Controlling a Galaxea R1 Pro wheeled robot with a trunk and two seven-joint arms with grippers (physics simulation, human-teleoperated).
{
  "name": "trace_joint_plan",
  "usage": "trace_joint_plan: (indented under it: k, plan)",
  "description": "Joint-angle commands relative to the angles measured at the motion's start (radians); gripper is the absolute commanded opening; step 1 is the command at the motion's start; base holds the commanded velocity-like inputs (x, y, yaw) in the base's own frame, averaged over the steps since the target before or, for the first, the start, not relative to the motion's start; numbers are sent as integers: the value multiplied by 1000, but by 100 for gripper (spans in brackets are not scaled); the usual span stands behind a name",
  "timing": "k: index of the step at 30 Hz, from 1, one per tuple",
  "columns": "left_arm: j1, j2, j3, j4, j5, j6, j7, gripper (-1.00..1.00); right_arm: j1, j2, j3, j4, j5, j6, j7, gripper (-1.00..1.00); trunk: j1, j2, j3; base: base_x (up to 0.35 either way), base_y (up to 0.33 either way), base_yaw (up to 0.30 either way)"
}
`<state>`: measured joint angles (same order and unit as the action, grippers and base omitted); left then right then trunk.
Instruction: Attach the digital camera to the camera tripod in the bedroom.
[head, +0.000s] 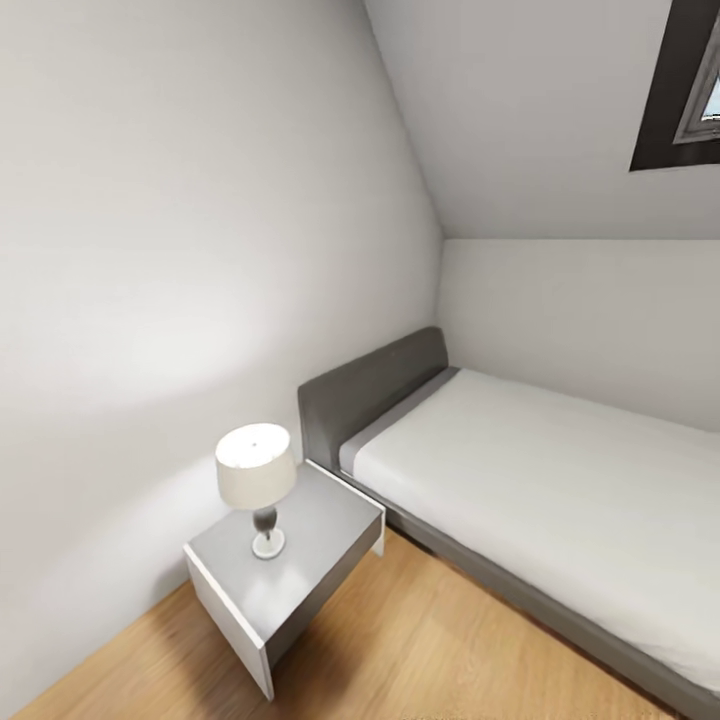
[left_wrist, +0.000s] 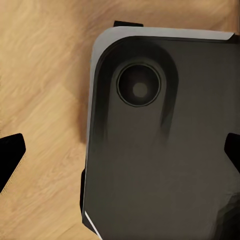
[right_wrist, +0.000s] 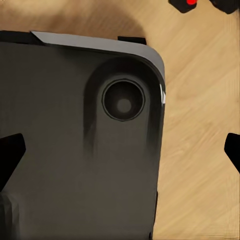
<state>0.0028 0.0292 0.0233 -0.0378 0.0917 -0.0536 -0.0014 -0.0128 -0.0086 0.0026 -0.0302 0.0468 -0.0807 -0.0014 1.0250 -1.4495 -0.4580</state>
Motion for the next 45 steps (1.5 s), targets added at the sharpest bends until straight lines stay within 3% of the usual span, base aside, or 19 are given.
trace_joint_plan:
  k: [1,35,45]
  plan:
    - [0,0,1,-1,10,-2,0,100,-1,-1,0,1,5,-3,0,100,0,0,-1,0,0,-293]
    - [0,-1,6,-1,12,-1,0,100,-1,-2,2,0,5,-2,-3,100,0,0,-1,0,0,-293]
    - [0,-30,10,-2,11,-2,-2,100,-1,6,2,0,5,-2,-3,100,0,0,-1,0,0,-293]
